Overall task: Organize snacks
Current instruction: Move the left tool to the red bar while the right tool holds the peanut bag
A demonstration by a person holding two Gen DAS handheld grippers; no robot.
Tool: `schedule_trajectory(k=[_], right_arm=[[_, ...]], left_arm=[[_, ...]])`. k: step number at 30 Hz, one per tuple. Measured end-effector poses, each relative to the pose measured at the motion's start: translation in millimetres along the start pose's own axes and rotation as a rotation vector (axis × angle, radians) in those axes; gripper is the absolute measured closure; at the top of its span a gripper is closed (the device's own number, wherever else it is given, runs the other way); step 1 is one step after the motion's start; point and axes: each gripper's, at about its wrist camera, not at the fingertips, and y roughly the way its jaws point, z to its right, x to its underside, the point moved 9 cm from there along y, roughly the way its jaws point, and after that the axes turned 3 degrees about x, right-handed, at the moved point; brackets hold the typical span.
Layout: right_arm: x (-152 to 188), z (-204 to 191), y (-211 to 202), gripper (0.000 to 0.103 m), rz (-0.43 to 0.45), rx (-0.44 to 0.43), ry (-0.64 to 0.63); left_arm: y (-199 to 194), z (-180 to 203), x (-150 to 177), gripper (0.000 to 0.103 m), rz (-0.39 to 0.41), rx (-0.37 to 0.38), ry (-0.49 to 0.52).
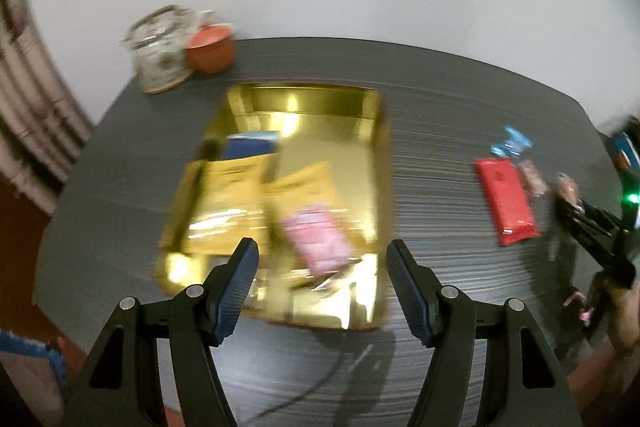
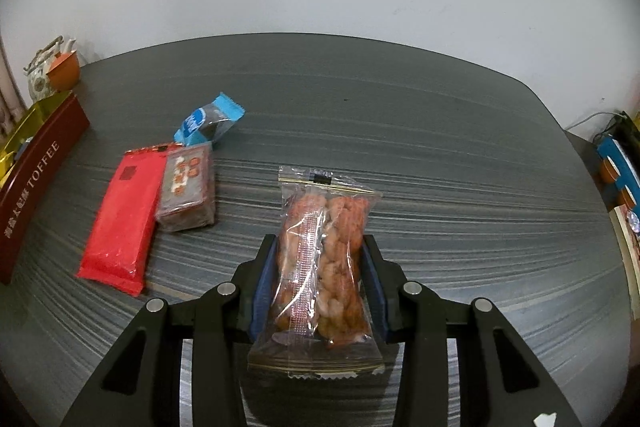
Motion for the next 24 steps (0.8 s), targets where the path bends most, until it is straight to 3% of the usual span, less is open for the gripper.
schedule_trajectory(k=[7, 16, 24], right_arm=[[-2.1, 21.2, 2.2, 0.066, -0.007, -0.009, 0.033], [-3.4, 25.6, 1.5, 0.066, -0.008, -0.004, 0.031], [-4.0, 25.4, 1.7, 0.065, -0.008, -0.006, 0.032]], left_arm=[[25.9, 78.0, -1.4, 0.036, -0.036, 0.082, 0.091], [63.2, 158.6, -8.3, 0.036, -0.076, 0.214, 0.126], [96.7, 204.3, -13.9, 0.036, -0.113, 0.223, 0.144]])
